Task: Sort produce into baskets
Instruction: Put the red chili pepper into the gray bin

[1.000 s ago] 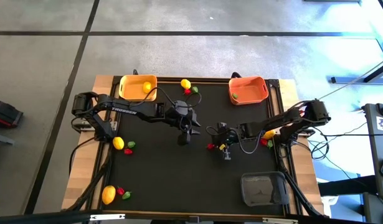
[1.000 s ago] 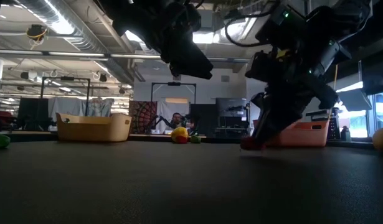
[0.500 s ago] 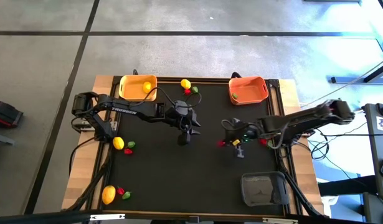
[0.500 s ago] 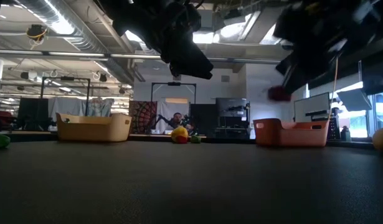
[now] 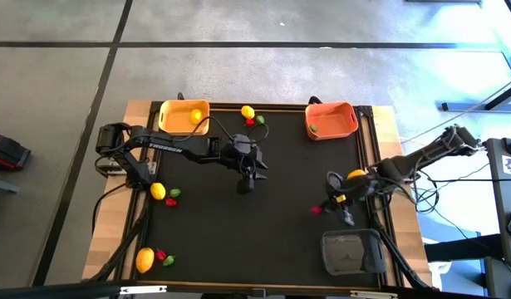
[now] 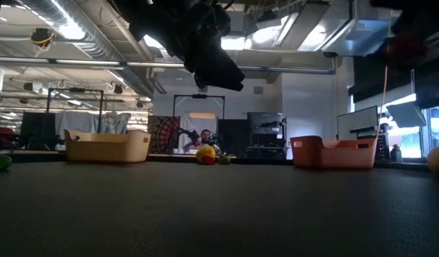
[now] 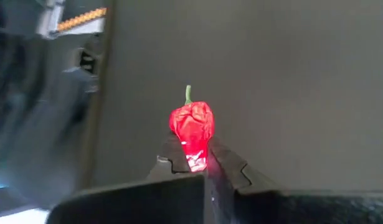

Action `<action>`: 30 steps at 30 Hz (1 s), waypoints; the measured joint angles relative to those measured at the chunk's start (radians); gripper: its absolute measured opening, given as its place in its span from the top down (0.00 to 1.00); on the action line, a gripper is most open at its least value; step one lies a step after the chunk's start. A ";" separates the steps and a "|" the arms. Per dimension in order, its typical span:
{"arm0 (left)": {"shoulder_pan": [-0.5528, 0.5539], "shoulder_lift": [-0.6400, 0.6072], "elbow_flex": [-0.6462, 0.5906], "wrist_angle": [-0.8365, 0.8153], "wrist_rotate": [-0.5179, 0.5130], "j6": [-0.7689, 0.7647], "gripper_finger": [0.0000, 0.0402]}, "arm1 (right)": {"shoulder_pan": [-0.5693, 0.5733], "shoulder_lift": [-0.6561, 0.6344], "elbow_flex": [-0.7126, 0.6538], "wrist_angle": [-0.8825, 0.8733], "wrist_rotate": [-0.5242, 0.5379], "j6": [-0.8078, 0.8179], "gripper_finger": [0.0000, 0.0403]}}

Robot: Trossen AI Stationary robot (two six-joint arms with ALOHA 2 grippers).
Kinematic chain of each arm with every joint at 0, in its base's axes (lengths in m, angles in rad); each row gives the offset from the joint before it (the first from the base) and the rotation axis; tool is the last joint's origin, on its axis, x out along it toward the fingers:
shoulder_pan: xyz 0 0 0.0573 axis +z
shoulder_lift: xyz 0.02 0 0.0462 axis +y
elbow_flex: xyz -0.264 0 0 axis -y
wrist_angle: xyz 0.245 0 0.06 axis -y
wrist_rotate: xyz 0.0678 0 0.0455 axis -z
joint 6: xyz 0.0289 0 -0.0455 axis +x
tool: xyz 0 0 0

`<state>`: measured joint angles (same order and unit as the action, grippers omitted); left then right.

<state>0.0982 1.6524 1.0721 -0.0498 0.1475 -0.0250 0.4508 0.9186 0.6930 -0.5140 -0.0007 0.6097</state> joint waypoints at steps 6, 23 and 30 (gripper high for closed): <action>0.000 0.000 0.000 0.000 0.000 -0.005 0.56 | 0.162 -0.014 0.000 -0.034 0.008 0.274 1.00; 0.000 0.000 0.000 -0.001 0.000 -0.023 0.56 | 0.626 0.053 0.000 -0.142 0.139 1.029 1.00; 0.000 0.000 0.000 -0.002 0.000 -0.026 0.56 | 0.696 0.154 0.000 -0.173 0.112 1.111 1.00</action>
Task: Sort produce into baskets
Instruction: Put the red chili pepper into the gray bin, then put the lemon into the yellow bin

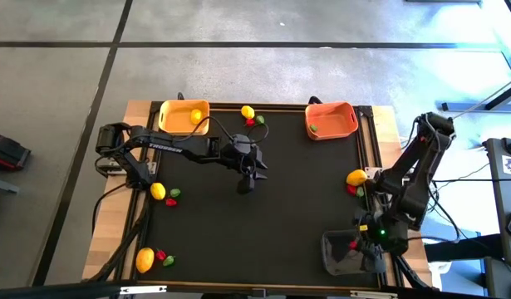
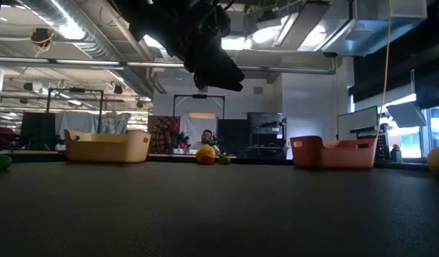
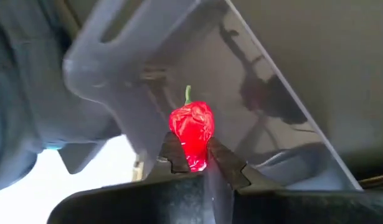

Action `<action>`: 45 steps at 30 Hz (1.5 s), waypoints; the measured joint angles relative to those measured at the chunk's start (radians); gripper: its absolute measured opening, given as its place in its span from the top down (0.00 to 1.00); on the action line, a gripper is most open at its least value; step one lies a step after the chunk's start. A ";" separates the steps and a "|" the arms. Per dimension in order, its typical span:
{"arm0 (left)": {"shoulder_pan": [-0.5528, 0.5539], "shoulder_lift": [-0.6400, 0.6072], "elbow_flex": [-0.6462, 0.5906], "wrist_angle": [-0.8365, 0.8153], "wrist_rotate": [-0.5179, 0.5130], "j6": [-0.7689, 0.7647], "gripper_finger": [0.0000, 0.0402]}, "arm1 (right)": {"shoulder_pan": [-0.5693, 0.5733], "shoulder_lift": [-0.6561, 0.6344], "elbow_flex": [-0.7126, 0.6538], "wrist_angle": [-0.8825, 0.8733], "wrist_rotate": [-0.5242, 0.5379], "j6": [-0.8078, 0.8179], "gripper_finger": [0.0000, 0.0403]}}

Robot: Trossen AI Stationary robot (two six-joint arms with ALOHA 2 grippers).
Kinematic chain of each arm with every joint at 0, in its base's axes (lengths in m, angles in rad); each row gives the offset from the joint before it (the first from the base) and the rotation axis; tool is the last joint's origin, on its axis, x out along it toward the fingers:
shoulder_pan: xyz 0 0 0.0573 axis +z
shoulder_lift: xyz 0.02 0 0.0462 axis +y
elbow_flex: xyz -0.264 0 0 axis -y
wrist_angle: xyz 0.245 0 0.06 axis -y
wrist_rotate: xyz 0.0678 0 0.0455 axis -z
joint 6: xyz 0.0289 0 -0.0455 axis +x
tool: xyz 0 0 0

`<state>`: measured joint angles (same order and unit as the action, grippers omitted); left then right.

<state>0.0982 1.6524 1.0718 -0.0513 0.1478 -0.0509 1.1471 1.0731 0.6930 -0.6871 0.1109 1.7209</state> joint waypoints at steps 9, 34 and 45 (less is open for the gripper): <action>0.000 0.000 0.000 0.000 0.000 -0.001 0.56 | -0.001 0.110 0.000 -0.008 -0.129 0.041 1.00; 0.000 0.000 0.000 0.000 0.000 -0.003 0.56 | -0.002 0.119 0.000 -0.071 -0.159 0.082 0.67; 0.000 0.000 -0.001 0.000 0.000 -0.002 0.56 | -0.002 -0.020 0.097 -0.085 -0.048 0.130 0.66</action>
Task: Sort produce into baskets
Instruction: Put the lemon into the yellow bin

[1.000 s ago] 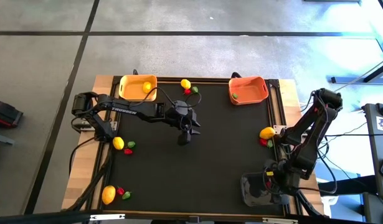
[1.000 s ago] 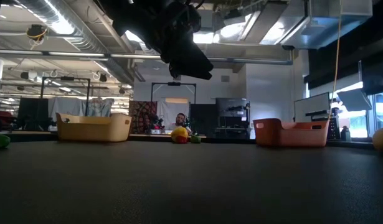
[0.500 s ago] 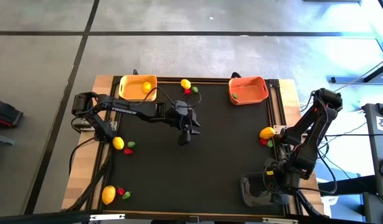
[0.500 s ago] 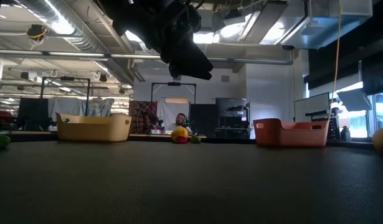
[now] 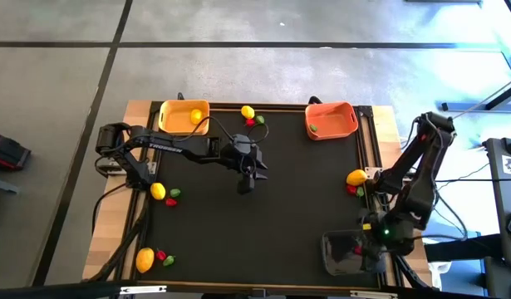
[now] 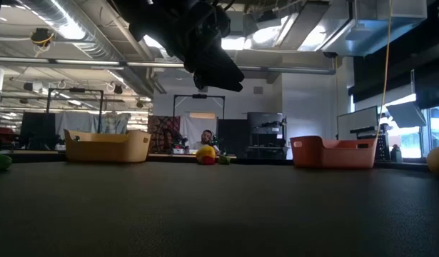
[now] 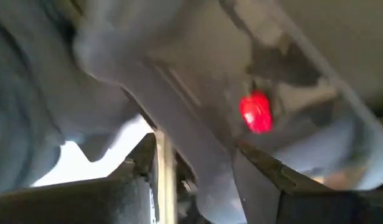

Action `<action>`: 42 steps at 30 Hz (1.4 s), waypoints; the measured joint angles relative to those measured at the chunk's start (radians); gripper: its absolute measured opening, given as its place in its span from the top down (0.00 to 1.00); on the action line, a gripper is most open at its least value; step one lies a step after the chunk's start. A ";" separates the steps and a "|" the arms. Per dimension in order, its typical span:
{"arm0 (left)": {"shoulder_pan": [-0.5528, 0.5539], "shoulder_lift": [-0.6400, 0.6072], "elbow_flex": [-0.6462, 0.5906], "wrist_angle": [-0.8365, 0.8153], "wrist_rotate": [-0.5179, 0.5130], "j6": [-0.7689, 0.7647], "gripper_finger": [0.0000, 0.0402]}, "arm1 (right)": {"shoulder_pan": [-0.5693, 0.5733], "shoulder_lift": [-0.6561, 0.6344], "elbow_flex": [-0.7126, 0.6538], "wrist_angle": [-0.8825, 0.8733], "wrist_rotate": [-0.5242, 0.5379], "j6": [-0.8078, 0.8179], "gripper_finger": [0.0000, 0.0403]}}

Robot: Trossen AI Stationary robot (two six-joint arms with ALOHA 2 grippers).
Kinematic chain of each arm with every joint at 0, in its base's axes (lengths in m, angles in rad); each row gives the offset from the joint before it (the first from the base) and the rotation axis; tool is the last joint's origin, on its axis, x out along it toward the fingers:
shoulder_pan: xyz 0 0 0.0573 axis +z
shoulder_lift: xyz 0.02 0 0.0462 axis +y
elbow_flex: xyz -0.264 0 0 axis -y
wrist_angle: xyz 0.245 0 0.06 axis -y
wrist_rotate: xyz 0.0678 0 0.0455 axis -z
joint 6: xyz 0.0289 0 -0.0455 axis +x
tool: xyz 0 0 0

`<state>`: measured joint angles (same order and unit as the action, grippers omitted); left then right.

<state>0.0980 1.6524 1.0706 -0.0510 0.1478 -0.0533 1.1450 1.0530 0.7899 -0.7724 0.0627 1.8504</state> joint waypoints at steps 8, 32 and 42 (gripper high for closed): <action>0.000 0.000 0.000 0.000 0.000 0.000 0.56 | -0.005 -0.051 0.055 -0.133 0.315 -0.128 0.66; 0.001 0.000 0.000 0.003 0.000 0.002 0.56 | -0.468 -0.051 0.054 -0.509 0.540 -0.620 0.46; 0.001 0.000 0.000 0.003 0.000 0.002 0.56 | -0.748 -0.047 0.054 -0.599 0.342 -0.967 0.42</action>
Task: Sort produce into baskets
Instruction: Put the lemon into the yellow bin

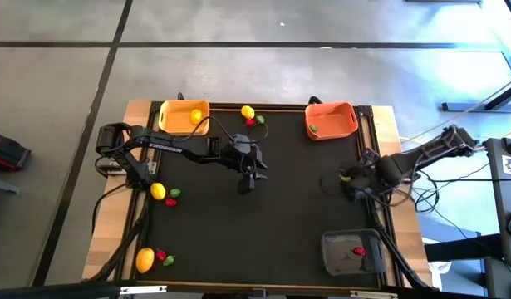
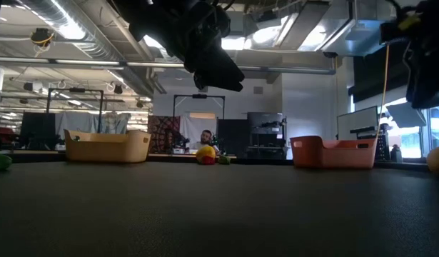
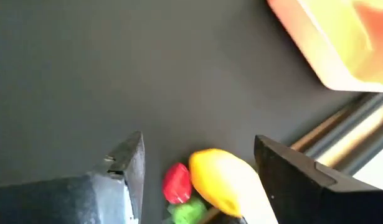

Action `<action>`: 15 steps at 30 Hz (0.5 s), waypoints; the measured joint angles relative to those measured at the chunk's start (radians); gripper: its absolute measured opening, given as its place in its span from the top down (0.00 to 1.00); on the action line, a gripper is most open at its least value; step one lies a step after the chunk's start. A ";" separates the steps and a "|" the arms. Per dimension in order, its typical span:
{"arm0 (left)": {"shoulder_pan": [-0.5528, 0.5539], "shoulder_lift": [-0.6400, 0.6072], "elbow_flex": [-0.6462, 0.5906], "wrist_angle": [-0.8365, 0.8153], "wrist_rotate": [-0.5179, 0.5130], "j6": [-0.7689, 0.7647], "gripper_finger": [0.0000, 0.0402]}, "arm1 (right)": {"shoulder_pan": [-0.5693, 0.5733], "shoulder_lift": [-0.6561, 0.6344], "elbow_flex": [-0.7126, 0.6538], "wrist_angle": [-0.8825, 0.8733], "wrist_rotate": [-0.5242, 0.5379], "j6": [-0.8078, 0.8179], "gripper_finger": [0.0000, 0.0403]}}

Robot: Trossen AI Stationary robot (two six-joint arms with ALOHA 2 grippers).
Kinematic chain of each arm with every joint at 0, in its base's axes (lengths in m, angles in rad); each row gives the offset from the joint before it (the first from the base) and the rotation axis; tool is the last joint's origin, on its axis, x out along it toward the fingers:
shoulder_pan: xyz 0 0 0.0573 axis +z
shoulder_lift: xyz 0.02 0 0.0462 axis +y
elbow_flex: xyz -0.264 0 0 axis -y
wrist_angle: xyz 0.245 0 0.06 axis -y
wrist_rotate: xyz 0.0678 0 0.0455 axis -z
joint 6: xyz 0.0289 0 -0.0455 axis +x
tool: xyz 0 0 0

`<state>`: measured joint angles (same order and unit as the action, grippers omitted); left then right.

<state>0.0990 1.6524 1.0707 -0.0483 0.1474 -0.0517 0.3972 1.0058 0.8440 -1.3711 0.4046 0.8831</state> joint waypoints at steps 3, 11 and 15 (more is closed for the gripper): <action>0.000 0.000 0.000 0.000 0.000 0.000 0.56 | -0.091 0.000 0.000 -0.020 -0.053 -0.105 0.42; 0.000 0.000 0.000 0.000 0.000 0.003 0.56 | -0.250 0.000 0.000 -0.025 -0.154 -0.392 0.43; 0.000 0.000 0.000 0.000 0.000 0.005 0.56 | -0.302 0.000 -0.017 -0.025 -0.203 -0.443 0.41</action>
<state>0.0990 1.6524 1.0710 -0.0486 0.1474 -0.0471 0.0954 1.0058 0.8272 -1.3962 0.2015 0.4405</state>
